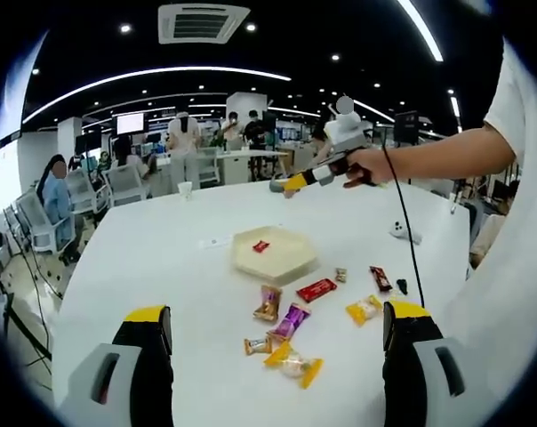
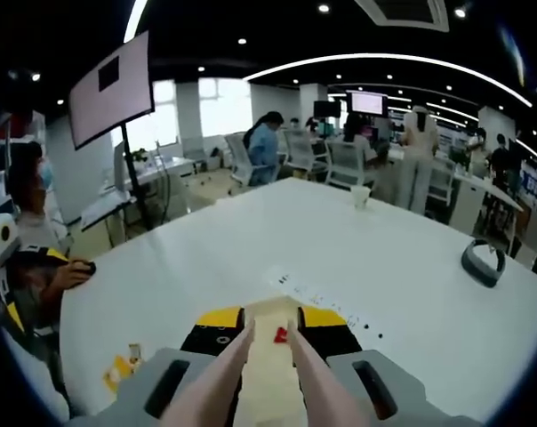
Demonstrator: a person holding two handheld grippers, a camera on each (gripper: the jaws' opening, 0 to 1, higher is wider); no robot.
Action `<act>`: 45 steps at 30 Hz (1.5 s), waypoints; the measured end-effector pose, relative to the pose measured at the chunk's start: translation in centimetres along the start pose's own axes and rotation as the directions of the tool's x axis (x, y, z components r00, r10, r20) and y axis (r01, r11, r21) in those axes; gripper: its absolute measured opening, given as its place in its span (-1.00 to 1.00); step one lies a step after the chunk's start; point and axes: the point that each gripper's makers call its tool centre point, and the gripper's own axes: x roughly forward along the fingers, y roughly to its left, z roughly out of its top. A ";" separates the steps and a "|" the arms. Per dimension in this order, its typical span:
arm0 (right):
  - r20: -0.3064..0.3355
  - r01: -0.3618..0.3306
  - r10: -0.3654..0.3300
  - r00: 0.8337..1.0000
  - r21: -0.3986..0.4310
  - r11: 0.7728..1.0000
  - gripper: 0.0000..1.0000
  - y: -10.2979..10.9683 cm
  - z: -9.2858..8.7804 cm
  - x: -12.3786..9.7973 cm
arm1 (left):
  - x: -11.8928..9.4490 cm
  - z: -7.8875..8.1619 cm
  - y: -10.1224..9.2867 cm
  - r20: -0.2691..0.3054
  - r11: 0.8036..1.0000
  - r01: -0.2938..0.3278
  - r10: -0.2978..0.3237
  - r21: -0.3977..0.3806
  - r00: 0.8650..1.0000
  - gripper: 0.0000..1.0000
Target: Place the target food into the container with the food tongs after gripping and lifting it, then release it inside without dropping or visibly crushing the food.
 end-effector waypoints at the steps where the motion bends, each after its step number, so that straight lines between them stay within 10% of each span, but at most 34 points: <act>1: 0.007 -0.005 0.005 1.000 -0.002 1.000 -0.53 0.2 0.0 -0.2 | 0.0 0.0 0.0 0.001 1.000 0.002 -0.002 -0.002 1.000 0.99; 21: 0.091 0.076 -0.077 0.993 0.021 0.997 -0.51 3.7 -1.3 -6.6 | -1.6 -1.3 -1.0 -0.008 0.996 0.092 -0.092 0.017 0.996 0.99; 45: 0.055 0.247 -0.267 0.962 0.238 0.939 -0.51 11.7 -11.0 -12.8 | -3.1 -4.2 1.3 -0.037 0.971 0.235 -0.233 0.038 0.972 0.99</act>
